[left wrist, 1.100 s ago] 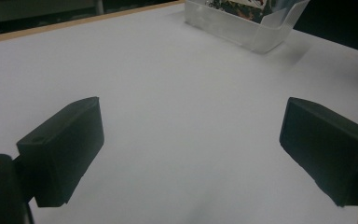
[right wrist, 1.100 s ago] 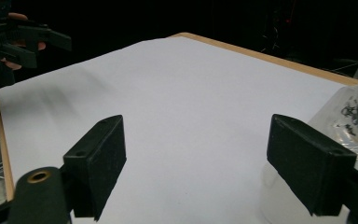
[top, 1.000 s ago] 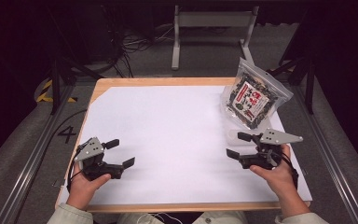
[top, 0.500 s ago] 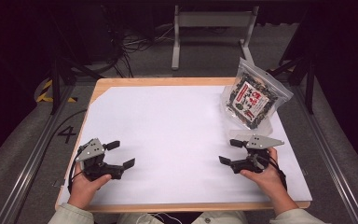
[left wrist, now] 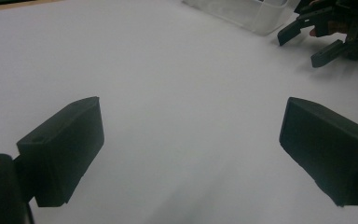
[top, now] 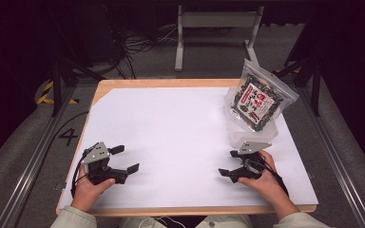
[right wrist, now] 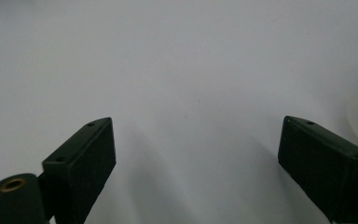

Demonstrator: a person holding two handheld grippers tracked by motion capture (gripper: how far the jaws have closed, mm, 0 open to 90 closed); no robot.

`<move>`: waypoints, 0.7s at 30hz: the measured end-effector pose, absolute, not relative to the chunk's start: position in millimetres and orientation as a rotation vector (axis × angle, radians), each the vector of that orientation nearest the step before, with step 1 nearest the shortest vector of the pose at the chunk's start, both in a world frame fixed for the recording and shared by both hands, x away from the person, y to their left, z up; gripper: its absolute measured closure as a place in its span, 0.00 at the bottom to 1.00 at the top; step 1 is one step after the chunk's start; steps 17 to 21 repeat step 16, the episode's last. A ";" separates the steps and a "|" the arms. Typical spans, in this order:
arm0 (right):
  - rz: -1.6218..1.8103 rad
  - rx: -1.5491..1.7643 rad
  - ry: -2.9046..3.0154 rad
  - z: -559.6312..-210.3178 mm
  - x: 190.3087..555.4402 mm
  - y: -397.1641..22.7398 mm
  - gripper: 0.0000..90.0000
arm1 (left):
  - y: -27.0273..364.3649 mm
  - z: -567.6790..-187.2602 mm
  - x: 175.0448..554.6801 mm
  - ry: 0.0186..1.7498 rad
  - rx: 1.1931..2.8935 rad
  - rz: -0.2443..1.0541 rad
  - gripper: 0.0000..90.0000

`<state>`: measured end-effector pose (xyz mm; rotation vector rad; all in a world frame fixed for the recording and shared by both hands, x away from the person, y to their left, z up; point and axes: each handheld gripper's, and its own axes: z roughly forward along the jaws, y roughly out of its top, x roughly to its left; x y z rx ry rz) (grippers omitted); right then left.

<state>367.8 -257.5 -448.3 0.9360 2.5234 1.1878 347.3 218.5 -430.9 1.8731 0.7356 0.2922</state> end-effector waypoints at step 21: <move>1.203 0.877 2.503 -444.4 362.8 -255.2 0.15 | 218.0 -436.0 349.8 0.779 1.932 0.316 0.10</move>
